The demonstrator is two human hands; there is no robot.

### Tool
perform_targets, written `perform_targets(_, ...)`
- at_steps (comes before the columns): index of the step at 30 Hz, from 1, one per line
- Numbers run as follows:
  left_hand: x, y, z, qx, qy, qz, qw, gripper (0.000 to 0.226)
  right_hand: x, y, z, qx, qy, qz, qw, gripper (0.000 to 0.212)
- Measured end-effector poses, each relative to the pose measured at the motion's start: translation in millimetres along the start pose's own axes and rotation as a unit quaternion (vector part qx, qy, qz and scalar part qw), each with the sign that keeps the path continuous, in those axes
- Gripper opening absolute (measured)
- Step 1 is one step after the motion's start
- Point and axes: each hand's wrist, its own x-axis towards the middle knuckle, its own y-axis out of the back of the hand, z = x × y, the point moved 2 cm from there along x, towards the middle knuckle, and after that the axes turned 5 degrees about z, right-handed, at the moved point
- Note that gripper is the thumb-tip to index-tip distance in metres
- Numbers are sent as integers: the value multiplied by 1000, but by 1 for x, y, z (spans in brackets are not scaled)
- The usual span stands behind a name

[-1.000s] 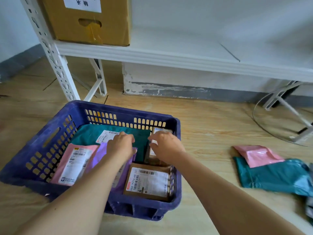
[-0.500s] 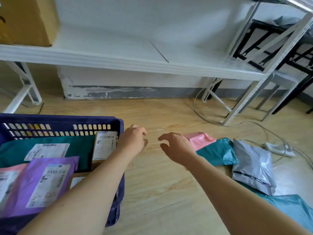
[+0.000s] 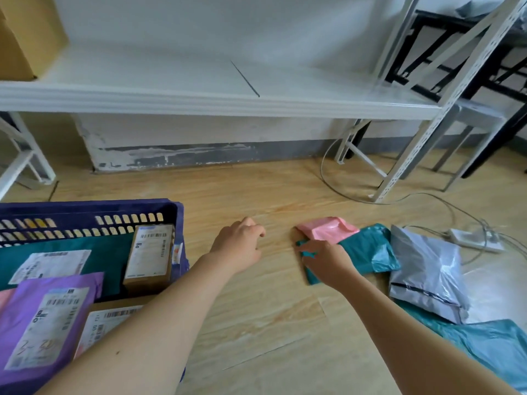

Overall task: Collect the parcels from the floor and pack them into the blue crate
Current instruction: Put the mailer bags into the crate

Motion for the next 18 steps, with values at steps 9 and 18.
perform_targets(9,28,-75,47,-9,-11,-84,996,42,9,-23,86,132,-155,29,979,26)
perform_targets(18,49,-120,57,-20,0,-116,993,44,17,-59,142,216,-225,12,950,34)
